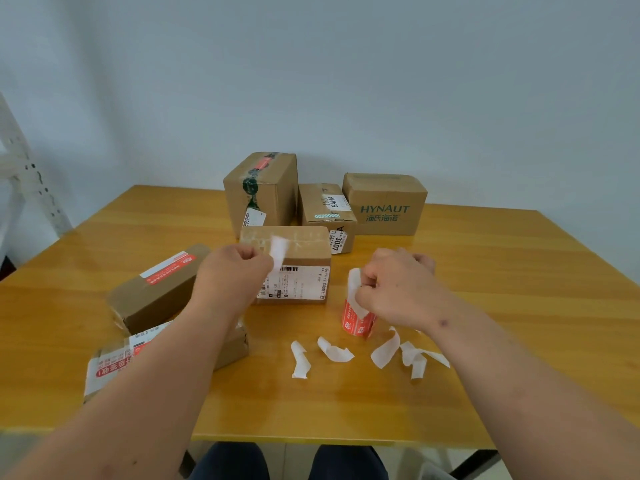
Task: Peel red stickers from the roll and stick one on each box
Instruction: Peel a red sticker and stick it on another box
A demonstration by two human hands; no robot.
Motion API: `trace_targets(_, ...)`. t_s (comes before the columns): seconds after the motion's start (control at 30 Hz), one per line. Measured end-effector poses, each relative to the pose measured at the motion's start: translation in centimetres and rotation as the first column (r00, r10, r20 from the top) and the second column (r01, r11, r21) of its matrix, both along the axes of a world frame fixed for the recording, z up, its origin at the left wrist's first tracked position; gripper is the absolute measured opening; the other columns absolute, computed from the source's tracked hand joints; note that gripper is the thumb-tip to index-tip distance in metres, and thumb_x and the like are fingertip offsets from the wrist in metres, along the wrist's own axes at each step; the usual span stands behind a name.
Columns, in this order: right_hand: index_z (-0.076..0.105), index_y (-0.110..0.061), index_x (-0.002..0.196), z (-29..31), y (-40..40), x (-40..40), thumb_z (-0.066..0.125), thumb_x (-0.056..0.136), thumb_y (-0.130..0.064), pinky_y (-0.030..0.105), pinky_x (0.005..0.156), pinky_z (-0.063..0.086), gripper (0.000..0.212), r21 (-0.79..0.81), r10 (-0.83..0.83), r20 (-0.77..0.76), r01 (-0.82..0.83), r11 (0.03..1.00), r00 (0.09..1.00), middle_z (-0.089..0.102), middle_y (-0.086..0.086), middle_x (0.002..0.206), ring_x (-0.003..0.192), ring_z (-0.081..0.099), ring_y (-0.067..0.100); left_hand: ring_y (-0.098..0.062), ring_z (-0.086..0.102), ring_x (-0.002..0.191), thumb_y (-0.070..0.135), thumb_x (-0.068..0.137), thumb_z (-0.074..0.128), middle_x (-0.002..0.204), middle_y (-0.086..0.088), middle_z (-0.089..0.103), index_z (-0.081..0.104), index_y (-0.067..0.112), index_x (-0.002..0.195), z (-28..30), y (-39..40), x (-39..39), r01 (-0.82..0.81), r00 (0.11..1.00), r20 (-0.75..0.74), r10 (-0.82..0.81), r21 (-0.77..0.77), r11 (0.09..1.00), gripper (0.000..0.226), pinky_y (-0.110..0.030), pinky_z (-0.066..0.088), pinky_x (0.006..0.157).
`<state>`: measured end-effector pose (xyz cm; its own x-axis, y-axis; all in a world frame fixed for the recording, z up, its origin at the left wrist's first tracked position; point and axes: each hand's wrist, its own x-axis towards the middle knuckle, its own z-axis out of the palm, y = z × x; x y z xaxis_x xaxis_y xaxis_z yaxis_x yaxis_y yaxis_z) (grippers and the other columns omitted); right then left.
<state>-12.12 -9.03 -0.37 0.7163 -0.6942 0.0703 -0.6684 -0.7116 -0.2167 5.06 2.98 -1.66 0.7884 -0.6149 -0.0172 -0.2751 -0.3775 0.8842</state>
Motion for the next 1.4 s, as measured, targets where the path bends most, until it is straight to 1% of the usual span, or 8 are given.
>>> trace_targets(0.43, 0.059, -0.029, 0.073, 0.3, 0.5, 2.5, 0.059, 0.086, -0.046, 0.041, 0.096, 0.03, 0.021, -0.103, 0.047, -0.101, -0.058, 0.993, 0.994, 0.046, -0.011, 0.089, 0.092, 0.05, 0.013, -0.008, 0.057, 0.064, 0.02, 0.091, 0.056, 0.075, 0.009, 0.063, 0.068, 0.027, 0.078, 0.5, 0.0, -0.3, 0.136, 0.887, 0.436, -0.152, 0.068, 0.988, 0.019, -0.02, 0.043, 0.052)
trace_targets(0.57, 0.056, -0.029, 0.119, 1.2, 0.2, 3.1, 0.05, 0.095, -0.039, 0.032, 0.082, 0.046, 0.027, 0.302, -0.125, 0.304, 0.029, 0.953, 0.944, 0.057, -0.01, 0.099, 0.092, 0.058, 0.013, -0.009, 0.057, 0.073, 0.024, 0.093, 0.056, 0.086, 0.01, 0.061, 0.072, 0.026, 0.091, 0.6, -0.2, -0.2, 0.177, 0.796, 0.57, -0.204, 0.103, 0.979, 0.017, -0.03, 0.055, 0.065)
trace_targets(0.7, 0.059, -0.024, 0.109, 2.6, 0.0, 4.1, 0.044, 0.092, -0.058, 0.032, 0.065, 0.045, 0.04, 0.751, -0.388, 0.439, -0.094, 0.654, 0.81, 0.069, 0.004, 0.075, 0.061, 0.059, 0.016, -0.011, 0.054, 0.086, 0.029, 0.095, 0.051, 0.097, 0.009, 0.06, 0.072, 0.026, 0.1, 0.6, -0.3, -0.2, 0.209, 0.584, 0.763, -0.277, 0.188, 0.96, 0.022, -0.03, 0.051, 0.074)
trace_targets(0.93, 0.068, -0.007, 0.087, 2.6, -0.6, 5.6, 0.066, 0.081, -0.008, 0.027, 0.059, 0.046, 0.006, 0.707, -0.344, 0.449, -0.092, 0.701, 0.825, 0.073, 0.005, 0.073, 0.06, 0.064, 0.014, -0.012, 0.053, 0.096, 0.032, 0.096, 0.046, 0.103, 0.01, 0.061, 0.07, 0.03, 0.107, 0.4, -0.5, 0.6, 0.181, 0.414, 0.835, -0.362, 0.314, 0.932, 0.026, -0.028, 0.046, 0.082)
trace_targets(1.03, 0.069, -0.013, 0.088, 2.6, -0.8, 5.6, 0.065, 0.08, -0.002, 0.024, 0.062, 0.047, 0.013, 0.655, -0.314, 0.487, -0.103, 0.748, 0.815, 0.072, 0.004, 0.081, 0.069, 0.067, 0.013, -0.005, 0.054, 0.09, 0.032, 0.095, 0.051, 0.105, 0.013, 0.061, 0.065, 0.034, 0.117, 0.2, -0.3, 1.3, 0.22, 0.671, 0.689, -0.275, 0.169, 0.961, 0.027, -0.024, 0.05, 0.074)
trace_targets(1.1, 0.067, -0.017, 0.091, 2.6, -0.9, 5.6, 0.066, 0.083, -0.005, 0.021, 0.063, 0.045, 0.015, 0.608, -0.27, 0.509, -0.12, 0.785, 0.818, 0.071, 0.001, 0.088, 0.074, 0.069, 0.012, -0.006, 0.058, 0.083, 0.03, 0.096, 0.051, 0.102, 0.01, 0.064, 0.061, 0.035, 0.122, 0.5, -0.2, 1.5, 0.21, 0.949, 0.249, -0.192, -0.048, 0.976, 0.028, -0.022, 0.05, 0.064)
trace_targets(1.2, 0.065, -0.018, 0.096, 2.6, -0.8, 5.9, 0.067, 0.085, -0.008, 0.018, 0.064, 0.046, 0.015, 0.564, -0.181, 0.521, -0.177, 0.807, 0.834, 0.071, -0.001, 0.086, 0.073, 0.07, 0.008, -0.013, 0.063, 0.09, 0.039, 0.096, 0.052, 0.096, 0.002, 0.069, 0.064, 0.025, 0.113, 0.8, -0.4, 2.4, 0.124, 0.951, -0.261, -0.167, -0.171, 0.977, 0.025, -0.033, 0.053, 0.081)
trace_targets(1.4, 0.066, -0.018, 0.095, 2.2, -0.8, 7.2, 0.069, 0.084, -0.009, 0.024, 0.073, 0.053, 0.014, 0.533, -0.124, 0.521, -0.208, 0.82, 0.844, 0.072, -0.001, 0.083, 0.075, 0.071, 0.009, -0.017, 0.064, 0.074, 0.007, 0.086, 0.069, 0.083, -0.009, 0.071, 0.073, 0.012, 0.085, 0.6, -0.9, 4.0, 0.154, 0.926, -0.315, -0.207, -0.184, 0.971, 0.006, -0.033, 0.055, 0.077)
